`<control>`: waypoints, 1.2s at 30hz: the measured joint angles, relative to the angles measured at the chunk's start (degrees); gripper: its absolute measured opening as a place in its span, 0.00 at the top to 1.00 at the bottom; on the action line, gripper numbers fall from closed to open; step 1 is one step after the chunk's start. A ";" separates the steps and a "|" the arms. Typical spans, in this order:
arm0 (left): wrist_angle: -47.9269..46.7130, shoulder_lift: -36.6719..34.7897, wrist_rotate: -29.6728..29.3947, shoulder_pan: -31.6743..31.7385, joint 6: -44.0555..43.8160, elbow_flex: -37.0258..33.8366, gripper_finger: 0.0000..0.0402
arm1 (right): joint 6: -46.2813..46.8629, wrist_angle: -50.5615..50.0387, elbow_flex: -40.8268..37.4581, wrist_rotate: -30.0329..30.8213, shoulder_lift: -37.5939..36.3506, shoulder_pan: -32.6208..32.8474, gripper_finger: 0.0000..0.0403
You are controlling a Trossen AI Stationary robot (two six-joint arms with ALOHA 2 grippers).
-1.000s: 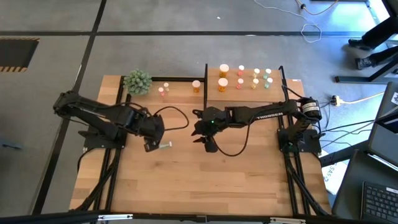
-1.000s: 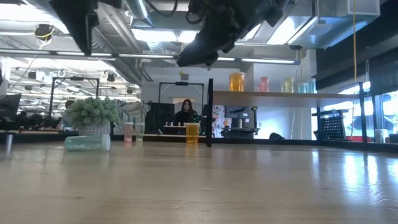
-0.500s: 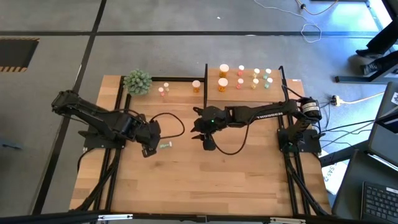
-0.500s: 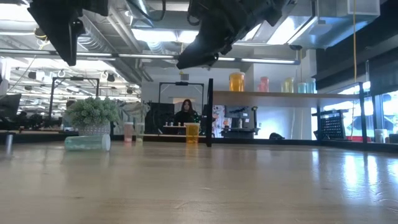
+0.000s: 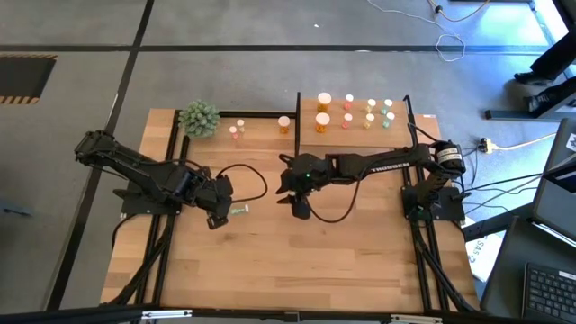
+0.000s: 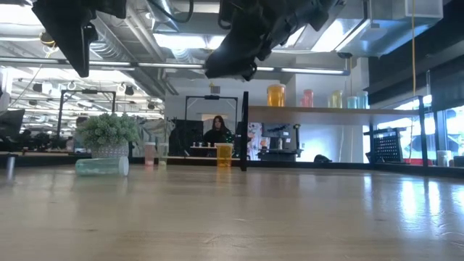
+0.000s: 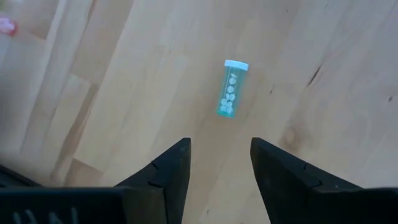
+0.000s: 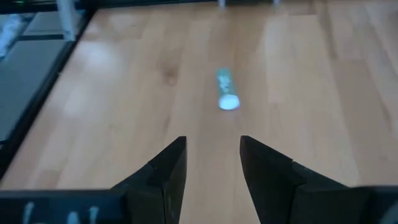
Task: Pick and place medicine bottles onto shelf by color
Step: Put the blue pill bottle on the shelf aligned with the other blue pill bottles
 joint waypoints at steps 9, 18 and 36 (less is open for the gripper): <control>5.34 0.02 1.12 -0.04 1.87 -5.82 0.60 | -1.63 0.23 0.00 -2.20 0.00 0.08 0.62; 16.14 0.04 4.78 -0.02 2.05 -17.10 0.60 | -1.80 0.21 0.00 -2.20 0.00 0.07 0.62; 31.61 0.21 -0.83 0.91 2.10 -28.91 0.59 | -1.67 0.27 0.00 -2.18 0.00 0.07 0.62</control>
